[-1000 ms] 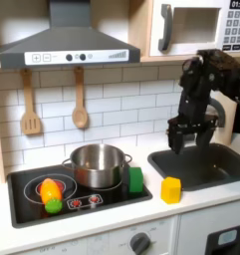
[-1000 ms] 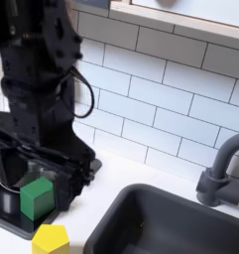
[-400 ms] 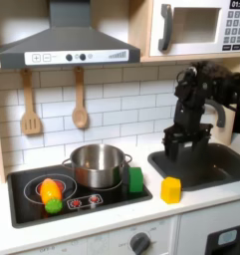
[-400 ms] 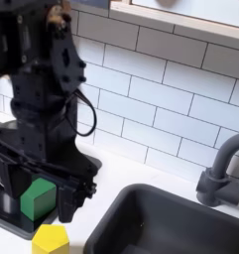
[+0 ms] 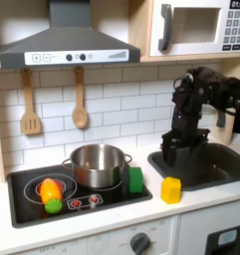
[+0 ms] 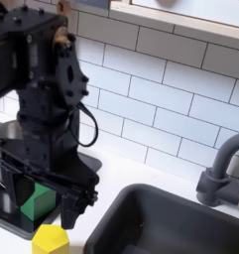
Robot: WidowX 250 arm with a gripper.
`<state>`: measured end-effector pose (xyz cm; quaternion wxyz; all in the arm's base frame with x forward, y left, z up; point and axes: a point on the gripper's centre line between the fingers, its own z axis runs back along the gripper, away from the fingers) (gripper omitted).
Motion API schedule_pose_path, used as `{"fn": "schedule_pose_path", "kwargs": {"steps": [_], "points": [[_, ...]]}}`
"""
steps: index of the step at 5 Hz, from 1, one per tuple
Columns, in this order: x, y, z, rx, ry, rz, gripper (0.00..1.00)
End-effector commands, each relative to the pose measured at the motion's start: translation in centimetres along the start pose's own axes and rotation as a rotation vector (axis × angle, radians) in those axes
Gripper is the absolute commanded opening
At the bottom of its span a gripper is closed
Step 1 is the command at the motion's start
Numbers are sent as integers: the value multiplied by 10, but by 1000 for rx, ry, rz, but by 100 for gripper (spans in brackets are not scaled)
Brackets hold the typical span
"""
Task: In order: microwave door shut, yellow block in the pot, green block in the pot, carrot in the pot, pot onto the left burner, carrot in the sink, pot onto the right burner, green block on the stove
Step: 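Put the yellow block in the pot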
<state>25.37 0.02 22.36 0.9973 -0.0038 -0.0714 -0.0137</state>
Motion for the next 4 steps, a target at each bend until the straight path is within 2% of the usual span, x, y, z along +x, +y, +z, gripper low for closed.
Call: {"fn": "schedule_pose_path", "kwargs": {"steps": [1,2,4], "points": [[4,-1,-12,-4,19,12,100],[3,-5,-17,0,33,-11,100],[-3,0,-27,2,53,-6,100]]}}
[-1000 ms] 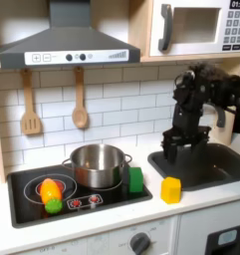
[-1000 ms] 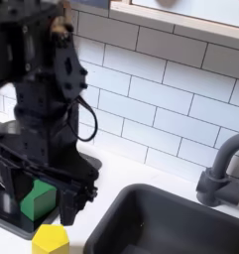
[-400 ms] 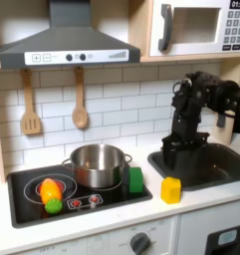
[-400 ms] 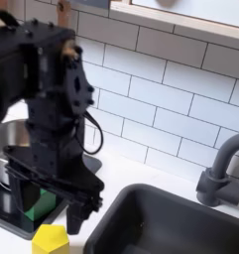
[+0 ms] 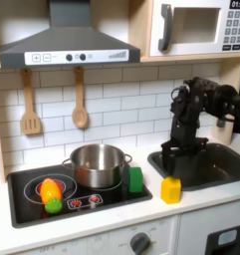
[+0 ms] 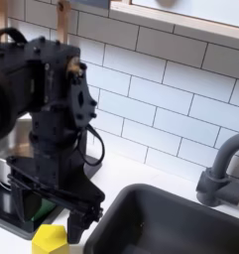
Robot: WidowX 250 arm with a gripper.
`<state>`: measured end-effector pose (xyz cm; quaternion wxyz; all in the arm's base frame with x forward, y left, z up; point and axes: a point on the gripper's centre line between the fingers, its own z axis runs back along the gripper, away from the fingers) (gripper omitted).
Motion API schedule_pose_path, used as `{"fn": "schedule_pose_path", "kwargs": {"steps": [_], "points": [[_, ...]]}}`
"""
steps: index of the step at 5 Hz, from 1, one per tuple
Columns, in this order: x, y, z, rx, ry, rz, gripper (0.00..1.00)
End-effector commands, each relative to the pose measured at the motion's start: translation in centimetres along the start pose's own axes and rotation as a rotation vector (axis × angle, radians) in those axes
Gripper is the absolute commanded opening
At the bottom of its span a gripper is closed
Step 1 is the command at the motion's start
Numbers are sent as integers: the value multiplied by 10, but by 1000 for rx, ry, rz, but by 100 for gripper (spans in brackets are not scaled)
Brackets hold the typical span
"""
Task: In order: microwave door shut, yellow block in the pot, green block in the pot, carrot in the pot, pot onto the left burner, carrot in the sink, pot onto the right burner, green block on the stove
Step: 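Put the yellow block in the pot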
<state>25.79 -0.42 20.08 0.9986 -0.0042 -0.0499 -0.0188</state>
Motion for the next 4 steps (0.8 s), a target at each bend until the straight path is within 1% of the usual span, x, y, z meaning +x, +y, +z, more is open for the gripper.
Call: {"fn": "schedule_pose_path", "kwargs": {"steps": [1,2,3,4], "points": [[-7,3,-10,1,31,-5,100],[-11,4,-15,0,48,-12,100],[-12,9,-20,-1,64,0,100],[-9,9,-20,-4,60,-9,100]]}}
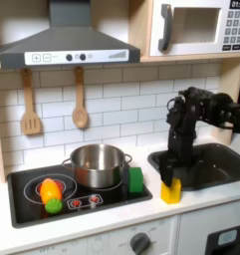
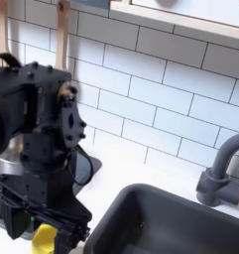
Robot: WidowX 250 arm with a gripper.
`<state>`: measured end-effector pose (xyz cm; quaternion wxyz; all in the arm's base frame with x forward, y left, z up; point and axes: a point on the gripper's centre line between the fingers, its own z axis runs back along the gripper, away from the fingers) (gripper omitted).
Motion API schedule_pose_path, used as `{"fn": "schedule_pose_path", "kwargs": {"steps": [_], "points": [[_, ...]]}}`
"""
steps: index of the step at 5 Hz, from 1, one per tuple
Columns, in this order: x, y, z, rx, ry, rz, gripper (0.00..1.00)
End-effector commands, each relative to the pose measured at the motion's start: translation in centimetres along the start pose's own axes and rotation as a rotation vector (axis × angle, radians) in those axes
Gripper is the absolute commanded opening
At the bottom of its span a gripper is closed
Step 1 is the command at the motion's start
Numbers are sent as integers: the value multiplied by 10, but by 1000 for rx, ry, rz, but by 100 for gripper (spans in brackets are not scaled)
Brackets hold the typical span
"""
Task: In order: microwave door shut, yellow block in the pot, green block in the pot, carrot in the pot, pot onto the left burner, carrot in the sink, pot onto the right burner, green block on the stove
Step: 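Put the yellow block in the pot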
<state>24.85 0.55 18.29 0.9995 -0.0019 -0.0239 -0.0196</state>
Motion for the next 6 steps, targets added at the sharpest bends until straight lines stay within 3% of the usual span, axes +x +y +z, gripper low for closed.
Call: {"fn": "schedule_pose_path", "kwargs": {"steps": [1,6], "points": [[3,-1,-7,-5,26,-19,100],[20,0,-30,-8,100,-45,100]]}}
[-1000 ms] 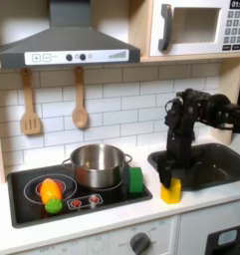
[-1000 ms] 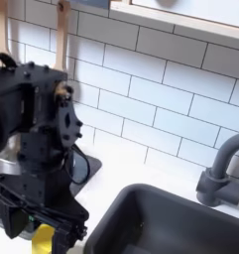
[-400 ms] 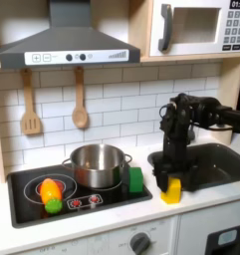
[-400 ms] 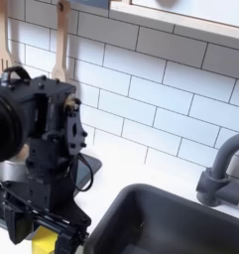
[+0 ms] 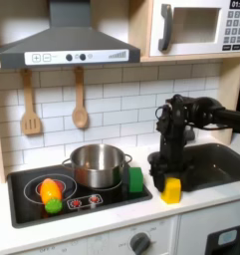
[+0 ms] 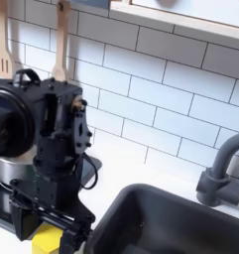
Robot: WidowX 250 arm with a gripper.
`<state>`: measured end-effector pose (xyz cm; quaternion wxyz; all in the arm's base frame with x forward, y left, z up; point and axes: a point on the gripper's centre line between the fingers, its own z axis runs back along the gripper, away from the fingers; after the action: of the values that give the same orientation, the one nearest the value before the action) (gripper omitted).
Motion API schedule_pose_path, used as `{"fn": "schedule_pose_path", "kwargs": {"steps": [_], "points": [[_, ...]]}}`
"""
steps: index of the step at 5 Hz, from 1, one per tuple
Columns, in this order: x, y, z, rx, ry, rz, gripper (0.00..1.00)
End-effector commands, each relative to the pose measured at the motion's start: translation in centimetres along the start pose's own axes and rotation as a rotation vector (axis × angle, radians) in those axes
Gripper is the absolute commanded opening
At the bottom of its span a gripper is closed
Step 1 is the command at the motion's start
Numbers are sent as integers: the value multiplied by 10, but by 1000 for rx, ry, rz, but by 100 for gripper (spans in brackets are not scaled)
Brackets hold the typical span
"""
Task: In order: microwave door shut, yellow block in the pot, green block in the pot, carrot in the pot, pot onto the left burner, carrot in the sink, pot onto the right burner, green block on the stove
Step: 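Put the yellow block in the pot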
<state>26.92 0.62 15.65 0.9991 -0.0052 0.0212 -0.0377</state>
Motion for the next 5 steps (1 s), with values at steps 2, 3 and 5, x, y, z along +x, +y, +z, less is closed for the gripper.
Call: {"fn": "schedule_pose_path", "kwargs": {"steps": [2,3,5], "points": [[1,-7,-6,-4,13,-37,100],[3,-6,-5,1,6,-34,100],[2,-4,-7,2,9,-23,0]]}}
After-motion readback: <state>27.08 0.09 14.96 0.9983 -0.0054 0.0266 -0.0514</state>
